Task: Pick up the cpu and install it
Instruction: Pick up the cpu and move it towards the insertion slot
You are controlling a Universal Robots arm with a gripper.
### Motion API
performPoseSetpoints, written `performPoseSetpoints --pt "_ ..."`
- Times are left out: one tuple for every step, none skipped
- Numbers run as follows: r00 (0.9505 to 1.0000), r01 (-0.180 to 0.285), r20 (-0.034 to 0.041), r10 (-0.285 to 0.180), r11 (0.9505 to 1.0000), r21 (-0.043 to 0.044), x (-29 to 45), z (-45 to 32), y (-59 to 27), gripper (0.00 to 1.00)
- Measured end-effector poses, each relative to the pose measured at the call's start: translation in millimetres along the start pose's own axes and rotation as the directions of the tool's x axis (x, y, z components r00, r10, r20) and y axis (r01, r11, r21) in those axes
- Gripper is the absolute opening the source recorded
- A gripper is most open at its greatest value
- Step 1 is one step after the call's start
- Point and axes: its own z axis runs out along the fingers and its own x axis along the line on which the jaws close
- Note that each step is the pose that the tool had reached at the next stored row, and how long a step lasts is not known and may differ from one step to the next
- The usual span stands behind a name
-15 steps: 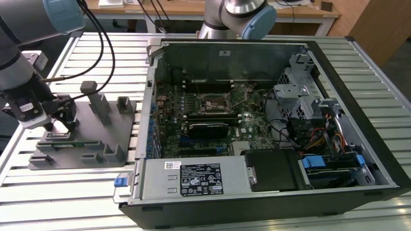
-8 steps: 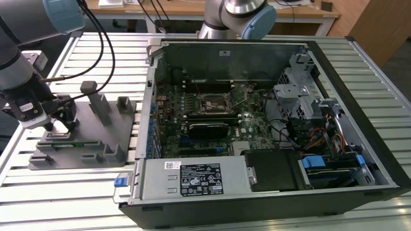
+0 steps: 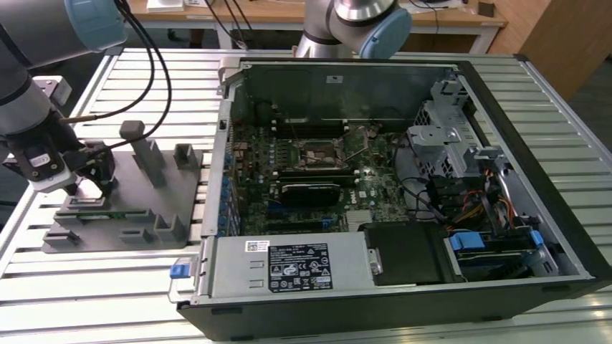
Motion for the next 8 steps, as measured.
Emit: performPoseSetpoints --pt "1.0000 0.000 -0.0002 0.000 1.0000 0.0001 0.0 0.0 0.0 0.60" --pt "1.0000 0.000 -0.0003 0.000 1.0000 0.0002 0.0 0.0 0.0 0.60" --pt "1.0000 0.000 -0.0002 0.000 1.0000 0.0001 0.0 0.0 0.0 0.60" --pt "1.0000 0.000 -0.0001 0.000 1.0000 0.0000 0.0 0.1 0.0 0.60" --pt "1.0000 0.000 0.0000 0.000 1.0000 -0.0004 0.0 0.1 0.0 0.58" --pt "1.0000 0.000 -0.0001 0.000 1.0000 -0.0005 0.0 -0.5 0.1 0.58" --pt "1.0000 0.000 0.0002 0.000 1.0000 -0.0010 0.0 -1.1 0.1 0.53" --pt "1.0000 0.000 0.0002 0.000 1.0000 -0.0010 0.0 -2.1 0.2 0.53"
